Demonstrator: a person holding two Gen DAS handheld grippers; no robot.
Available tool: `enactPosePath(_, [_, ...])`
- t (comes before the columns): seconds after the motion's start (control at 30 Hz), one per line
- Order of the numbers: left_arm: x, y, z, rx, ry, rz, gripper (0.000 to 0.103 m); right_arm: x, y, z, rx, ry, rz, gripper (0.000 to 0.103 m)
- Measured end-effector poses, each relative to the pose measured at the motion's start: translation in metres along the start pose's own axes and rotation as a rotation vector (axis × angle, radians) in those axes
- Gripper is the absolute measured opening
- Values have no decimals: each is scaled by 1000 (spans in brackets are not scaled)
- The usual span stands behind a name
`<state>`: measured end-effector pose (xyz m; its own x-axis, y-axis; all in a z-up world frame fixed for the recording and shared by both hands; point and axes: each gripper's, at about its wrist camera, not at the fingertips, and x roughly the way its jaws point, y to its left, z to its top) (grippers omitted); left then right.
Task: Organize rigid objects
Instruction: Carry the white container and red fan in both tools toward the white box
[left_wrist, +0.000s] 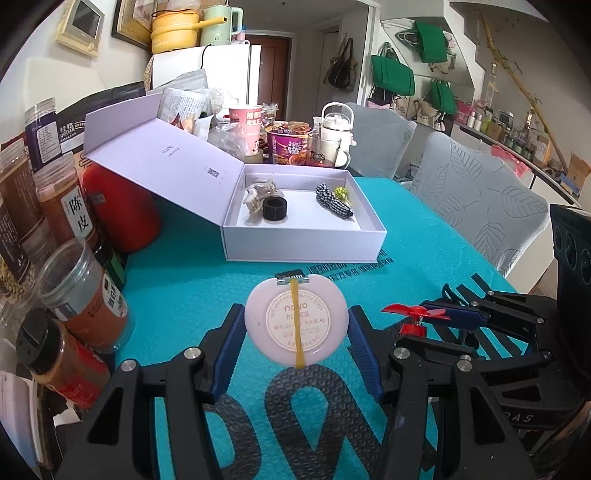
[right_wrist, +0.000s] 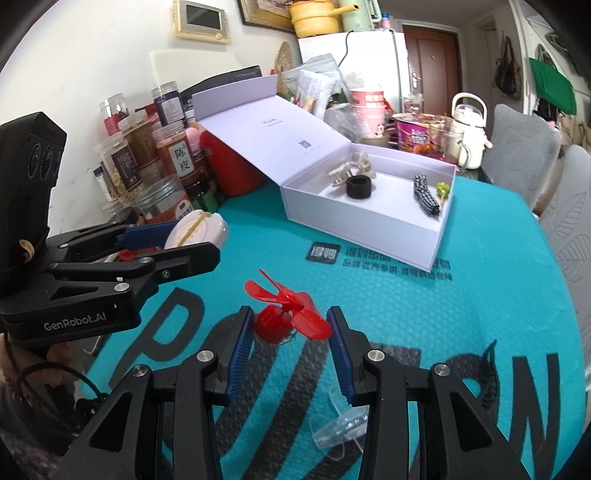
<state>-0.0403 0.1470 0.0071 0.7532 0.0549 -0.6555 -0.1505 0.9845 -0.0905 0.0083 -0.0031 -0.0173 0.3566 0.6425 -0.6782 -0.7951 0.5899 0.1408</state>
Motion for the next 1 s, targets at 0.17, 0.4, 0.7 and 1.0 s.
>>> enactPosePath(0.17, [5,3,15,12,-7,1,56,5,-5,16,2,-13,7,40])
enactPosePath(0.4, [11,1,35,23,-24,4,56,7,-13,34,1,-24,-1,40])
enactPosePath(0.7, [18,-3,63,41,-54,-7,55,-1,-24,63,-18,-58,-43,40])
enactPosePath(1.0, [27,-10,93,62,-96,-14,56,-7,-41,91,-24,-94,-74,40])
